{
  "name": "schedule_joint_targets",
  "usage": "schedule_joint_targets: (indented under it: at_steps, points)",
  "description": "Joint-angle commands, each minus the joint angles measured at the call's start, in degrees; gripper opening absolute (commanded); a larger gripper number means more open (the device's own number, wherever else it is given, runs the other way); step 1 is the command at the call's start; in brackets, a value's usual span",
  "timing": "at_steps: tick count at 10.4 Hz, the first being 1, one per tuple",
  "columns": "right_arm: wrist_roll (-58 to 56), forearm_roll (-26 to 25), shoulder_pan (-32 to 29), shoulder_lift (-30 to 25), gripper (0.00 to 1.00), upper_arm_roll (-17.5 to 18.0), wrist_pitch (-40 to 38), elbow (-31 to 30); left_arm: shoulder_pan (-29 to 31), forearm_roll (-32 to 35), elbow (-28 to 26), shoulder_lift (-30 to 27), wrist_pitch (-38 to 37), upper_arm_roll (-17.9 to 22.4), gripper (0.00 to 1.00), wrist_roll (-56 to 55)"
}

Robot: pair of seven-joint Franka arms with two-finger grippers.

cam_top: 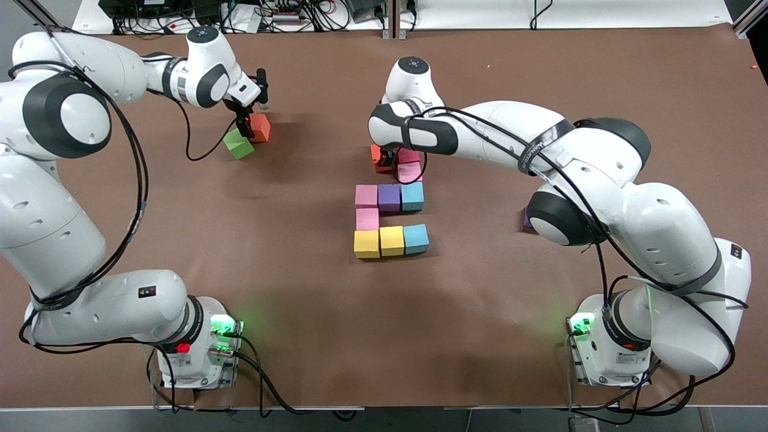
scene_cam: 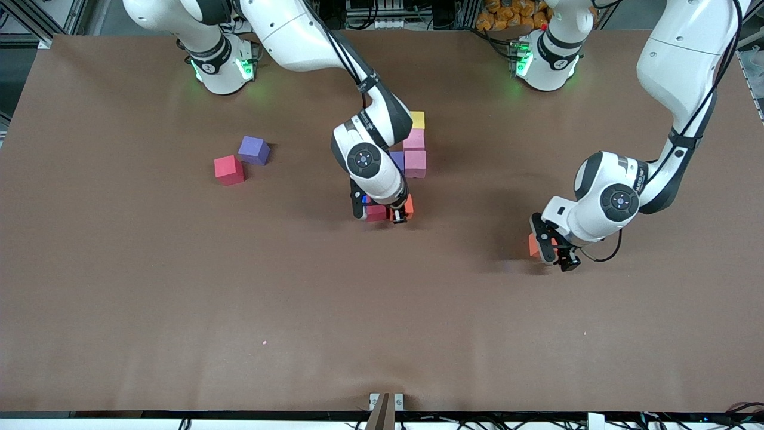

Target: Form number 2 with 11 blocks

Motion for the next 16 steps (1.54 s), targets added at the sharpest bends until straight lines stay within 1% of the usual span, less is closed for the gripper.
schedule_joint_targets:
  at_steps: [1,5,6,8,11,14,15,16]
  points:
    - [1.7,0.3,0.1,-0.4,0.4,0.1,0.8,-1.2,0.2,1.6,-1.0,-0.8,1.0,-0.6,1.0,0.1]
    - [3.6,0.2,0.2,-0.4,0.41,0.1,0.8,-1.6,0.0,1.6,-0.8,-0.8,1.0,-0.6,1.0,0.2]
    - [3.2,0.1,0.2,-0.4,0.4,0.1,0.5,-1.8,-0.3,1.6,-0.8,-0.8,1.0,-0.6,0.95,0.1]
    - [2.7,0.0,0.2,-0.6,0.41,0.0,0.3,-2.4,-0.8,1.6,-0.8,-0.7,1.0,-0.7,0.79,0.1]
    - [0.8,0.0,0.0,-0.8,0.41,0.0,0.0,-3.1,-1.6,1.6,-0.7,-0.7,1.0,-0.6,0.62,-0.1]
    - [-0.1,0.0,0.0,-0.8,0.42,0.0,-0.2,-3.3,-2.3,1.6,-0.5,-0.9,1.0,-0.6,0.49,-0.1]
    - [-0.9,-0.1,0.2,-0.8,0.44,-0.1,-1.2,-3.3,-2.3,1.6,-0.5,-1.0,0.9,-0.7,0.46,-0.1]
    - [-1.1,-0.9,0.3,-0.8,0.44,-0.1,-1.9,-3.3,-2.6,1.6,-0.4,-1.2,0.9,-0.7,0.46,-0.4]
